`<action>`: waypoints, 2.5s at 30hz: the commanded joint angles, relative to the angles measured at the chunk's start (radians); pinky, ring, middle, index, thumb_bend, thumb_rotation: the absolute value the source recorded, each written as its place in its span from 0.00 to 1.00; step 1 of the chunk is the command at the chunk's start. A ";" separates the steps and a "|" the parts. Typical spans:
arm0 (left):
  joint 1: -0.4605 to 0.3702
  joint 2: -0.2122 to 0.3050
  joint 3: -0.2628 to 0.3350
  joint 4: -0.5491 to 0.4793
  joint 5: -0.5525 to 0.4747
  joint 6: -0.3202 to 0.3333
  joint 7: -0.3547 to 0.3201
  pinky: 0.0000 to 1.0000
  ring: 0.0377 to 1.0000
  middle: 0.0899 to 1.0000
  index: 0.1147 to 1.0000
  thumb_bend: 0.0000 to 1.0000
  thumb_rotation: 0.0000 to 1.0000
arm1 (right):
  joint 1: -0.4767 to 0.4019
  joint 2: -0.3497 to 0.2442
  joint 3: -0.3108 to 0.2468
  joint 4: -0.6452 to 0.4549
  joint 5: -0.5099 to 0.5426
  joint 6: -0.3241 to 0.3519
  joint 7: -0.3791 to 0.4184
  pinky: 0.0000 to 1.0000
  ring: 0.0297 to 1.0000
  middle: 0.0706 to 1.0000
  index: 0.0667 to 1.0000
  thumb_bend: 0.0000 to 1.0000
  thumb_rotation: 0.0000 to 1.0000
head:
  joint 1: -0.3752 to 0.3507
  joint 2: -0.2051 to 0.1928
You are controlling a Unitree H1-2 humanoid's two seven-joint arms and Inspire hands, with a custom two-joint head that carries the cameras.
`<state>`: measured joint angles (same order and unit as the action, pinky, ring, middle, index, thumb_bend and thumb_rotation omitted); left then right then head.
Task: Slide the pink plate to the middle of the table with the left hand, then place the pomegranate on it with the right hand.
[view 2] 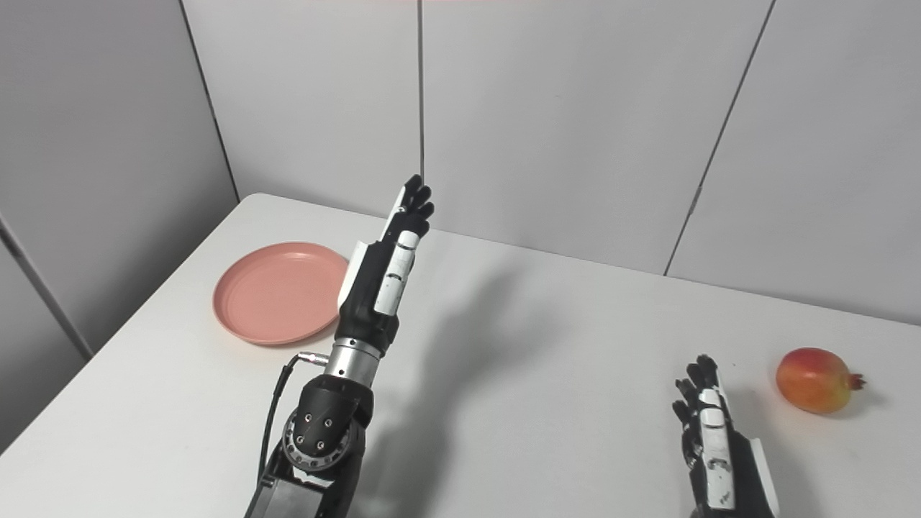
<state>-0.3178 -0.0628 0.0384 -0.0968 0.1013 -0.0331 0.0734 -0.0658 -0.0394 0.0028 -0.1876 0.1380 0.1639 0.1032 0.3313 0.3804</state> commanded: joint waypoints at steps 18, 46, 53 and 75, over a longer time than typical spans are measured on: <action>-0.098 0.061 0.161 -0.095 -0.070 -0.030 0.100 0.99 0.98 1.00 0.98 0.46 1.00 | -0.017 -0.006 -0.015 -0.029 0.019 -0.034 0.008 1.00 1.00 1.00 1.00 0.25 1.00 | 0.029 -0.006; -0.072 0.171 0.350 -0.091 -0.133 -0.048 0.208 0.99 0.98 0.99 0.98 0.47 1.00 | -0.015 -0.012 -0.015 -0.045 0.034 -0.011 0.002 1.00 1.00 1.00 1.00 0.25 1.00 | 0.040 -0.008; -0.059 0.187 0.387 -0.067 -0.172 -0.064 0.210 1.00 0.98 0.99 0.98 0.46 1.00 | -0.015 -0.015 -0.014 -0.044 0.033 -0.016 0.006 1.00 1.00 1.00 1.00 0.23 1.00 | 0.040 -0.010; -0.013 0.253 0.449 0.024 -0.358 -0.075 0.172 1.00 0.99 0.99 0.96 0.47 1.00 | -0.016 -0.016 -0.021 -0.052 0.051 -0.001 0.003 1.00 1.00 1.00 1.00 0.22 1.00 | 0.049 -0.010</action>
<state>-0.3193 0.1597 0.4832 -0.0627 -0.2437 -0.0706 0.2614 -0.0649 -0.0526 -0.0109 -0.1992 0.1786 0.1670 0.1050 0.3804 0.3697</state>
